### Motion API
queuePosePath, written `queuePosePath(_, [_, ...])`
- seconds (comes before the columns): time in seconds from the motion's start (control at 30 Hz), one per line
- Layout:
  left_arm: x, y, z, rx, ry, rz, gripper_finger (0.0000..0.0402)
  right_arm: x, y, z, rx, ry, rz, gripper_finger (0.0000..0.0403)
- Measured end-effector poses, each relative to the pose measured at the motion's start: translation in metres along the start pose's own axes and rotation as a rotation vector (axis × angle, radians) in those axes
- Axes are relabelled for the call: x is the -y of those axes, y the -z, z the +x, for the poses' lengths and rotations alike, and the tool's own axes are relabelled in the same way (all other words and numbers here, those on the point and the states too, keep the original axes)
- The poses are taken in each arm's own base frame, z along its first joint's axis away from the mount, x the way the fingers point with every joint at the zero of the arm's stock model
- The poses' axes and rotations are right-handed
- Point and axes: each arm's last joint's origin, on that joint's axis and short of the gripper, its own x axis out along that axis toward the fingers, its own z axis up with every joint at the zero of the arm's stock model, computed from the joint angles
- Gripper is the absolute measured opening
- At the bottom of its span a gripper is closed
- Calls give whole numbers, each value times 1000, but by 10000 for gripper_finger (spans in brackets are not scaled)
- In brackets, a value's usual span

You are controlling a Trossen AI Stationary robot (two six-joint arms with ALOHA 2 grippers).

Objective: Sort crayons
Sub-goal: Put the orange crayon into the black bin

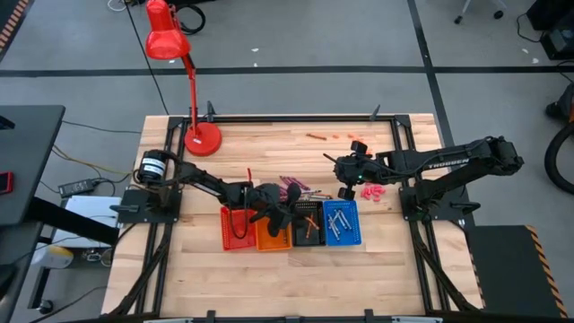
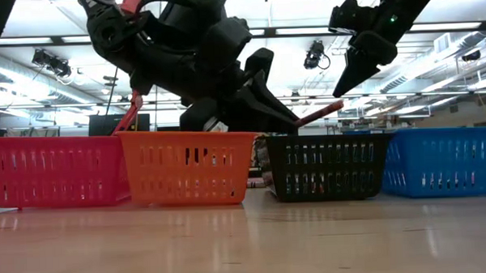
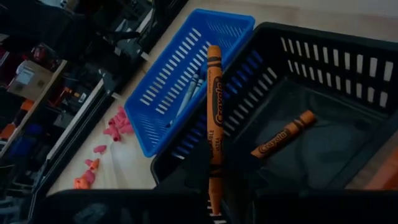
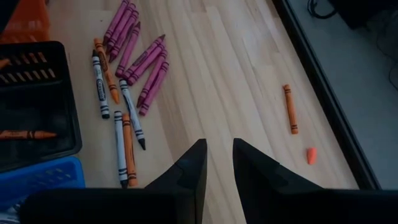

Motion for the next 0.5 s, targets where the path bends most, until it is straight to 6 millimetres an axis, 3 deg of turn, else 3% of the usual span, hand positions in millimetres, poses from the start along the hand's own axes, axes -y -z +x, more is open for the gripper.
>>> queuePosePath(0.2, [0,0,0,-2,1,0,43,0,0,0,0,0,0,82])
queuePosePath(0.5, [0,0,0,-2,-1,19,100,0,0,0,0,0,0,82])
